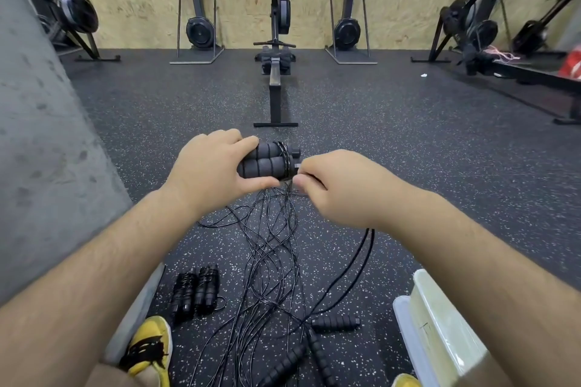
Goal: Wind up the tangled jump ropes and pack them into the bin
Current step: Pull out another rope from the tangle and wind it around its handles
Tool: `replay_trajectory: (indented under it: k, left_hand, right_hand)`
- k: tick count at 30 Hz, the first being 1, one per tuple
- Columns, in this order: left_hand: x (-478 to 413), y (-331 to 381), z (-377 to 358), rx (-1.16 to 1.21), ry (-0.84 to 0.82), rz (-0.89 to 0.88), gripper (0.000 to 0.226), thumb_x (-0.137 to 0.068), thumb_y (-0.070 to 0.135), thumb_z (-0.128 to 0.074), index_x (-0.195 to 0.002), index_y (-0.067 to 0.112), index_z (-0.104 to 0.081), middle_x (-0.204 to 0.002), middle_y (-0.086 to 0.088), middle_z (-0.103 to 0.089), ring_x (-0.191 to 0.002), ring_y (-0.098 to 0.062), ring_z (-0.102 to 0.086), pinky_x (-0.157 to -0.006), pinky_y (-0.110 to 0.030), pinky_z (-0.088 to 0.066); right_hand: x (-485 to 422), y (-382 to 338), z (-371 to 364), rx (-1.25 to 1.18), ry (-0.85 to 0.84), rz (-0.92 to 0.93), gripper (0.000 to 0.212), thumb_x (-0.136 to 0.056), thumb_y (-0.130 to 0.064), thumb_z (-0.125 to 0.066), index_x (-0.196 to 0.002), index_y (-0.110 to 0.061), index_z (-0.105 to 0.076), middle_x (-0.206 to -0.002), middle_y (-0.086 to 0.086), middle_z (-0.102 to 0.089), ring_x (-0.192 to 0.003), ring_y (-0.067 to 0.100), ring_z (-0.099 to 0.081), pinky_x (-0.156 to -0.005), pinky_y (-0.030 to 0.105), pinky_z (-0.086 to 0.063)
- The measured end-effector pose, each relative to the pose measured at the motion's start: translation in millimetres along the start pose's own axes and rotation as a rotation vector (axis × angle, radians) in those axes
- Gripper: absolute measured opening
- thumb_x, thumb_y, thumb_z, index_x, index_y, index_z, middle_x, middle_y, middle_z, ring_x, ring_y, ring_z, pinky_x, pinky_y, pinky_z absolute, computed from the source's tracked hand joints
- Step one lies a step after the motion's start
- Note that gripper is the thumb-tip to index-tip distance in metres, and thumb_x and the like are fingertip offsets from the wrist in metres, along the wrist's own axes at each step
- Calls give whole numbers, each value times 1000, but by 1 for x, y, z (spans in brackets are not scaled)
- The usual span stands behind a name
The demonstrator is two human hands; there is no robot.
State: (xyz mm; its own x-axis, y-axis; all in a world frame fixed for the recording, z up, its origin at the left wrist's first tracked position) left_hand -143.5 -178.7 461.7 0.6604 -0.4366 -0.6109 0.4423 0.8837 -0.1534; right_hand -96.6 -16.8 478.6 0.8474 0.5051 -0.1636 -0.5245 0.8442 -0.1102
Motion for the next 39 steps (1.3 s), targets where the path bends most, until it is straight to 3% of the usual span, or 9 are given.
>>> replay_trajectory:
  k: [3,8,14,19,23,28,32,35,39]
  left_hand:
    - [0,5,2,21,-12,-49,73,-74,88,-44,-89,19,-63,-74,5,-48,-70,-27,-56,-60,-34,-42]
    - [3,18,2,131,-98,-178,65,-75,87,-54,-85,23,-58,-73,11,-44,-67,-21,-50,-59,-33,-39]
    - [10,40,6,299,-201,-244,65,-76,87,-57,-86,23,-60,-75,11,-47,-71,-13,-48,-66,-36,-46]
    - [14,50,22,423,-172,-219,62,-76,81,-63,-88,20,-62,-76,10,-49,-72,-12,-50,-67,-35,-46]
    - [18,53,28,484,-165,-156,62,-78,77,-63,-103,21,-65,-83,10,-53,-80,-11,-53,-75,-35,-47]
    - [23,50,33,572,-169,-81,51,-85,62,-62,-126,33,-55,-96,17,-55,-92,-5,-56,-81,-30,-47]
    - [17,45,33,493,-92,3,55,-84,66,-56,-128,34,-54,-98,17,-55,-92,-4,-53,-80,-25,-42]
    - [11,28,23,394,-61,42,57,-85,68,-58,-127,30,-54,-96,14,-54,-91,-11,-53,-80,-31,-44]
    - [7,5,6,337,-50,80,65,-85,72,-56,-132,27,-53,-101,10,-57,-92,-17,-54,-82,-41,-48]
  right_hand:
    - [-2,3,5,129,103,34,27,-105,-38,-35,-87,-22,-46,-78,-7,-50,-78,24,-49,-64,34,-31]
    - [-5,10,13,126,224,122,30,-102,-47,-40,-105,-30,-64,-101,-9,-64,-97,18,-61,-72,34,-46]
    - [-9,30,12,16,216,109,27,-94,-56,-52,-96,-34,-67,-90,-12,-61,-87,9,-53,-75,32,-45]
    - [-16,50,-1,-312,186,67,9,-93,-42,-62,-85,-39,-66,-81,-10,-65,-80,11,-57,-77,37,-50]
    - [-20,56,-13,-577,196,32,22,-97,-32,-62,-76,-38,-62,-66,-9,-58,-63,9,-49,-66,31,-43]
    - [-23,54,-15,-924,221,-17,22,-91,-23,-64,-71,-32,-67,-65,-16,-58,-63,4,-50,-62,25,-43]
    - [-30,44,-38,-788,113,-137,30,-94,1,-56,-85,-25,-67,-84,-12,-68,-77,5,-61,-70,20,-53]
    - [-29,31,-59,-832,71,-272,25,-100,-9,-47,-82,-22,-59,-71,-5,-58,-59,9,-47,-49,18,-40]
    - [-30,18,-55,-829,90,-269,34,-106,-21,-37,-75,-28,-49,-67,-10,-51,-56,7,-44,-52,23,-32]
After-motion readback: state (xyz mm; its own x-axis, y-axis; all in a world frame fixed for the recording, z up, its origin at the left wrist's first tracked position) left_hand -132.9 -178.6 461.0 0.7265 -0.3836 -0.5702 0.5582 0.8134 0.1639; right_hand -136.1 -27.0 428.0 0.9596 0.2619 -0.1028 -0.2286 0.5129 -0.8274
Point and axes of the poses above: each hand's wrist, its own x-axis away from the middle knuckle, its own z-axis out of the back of the hand, y = z × x, the point moved 7 cm from there along -x, towards the middle knuckle
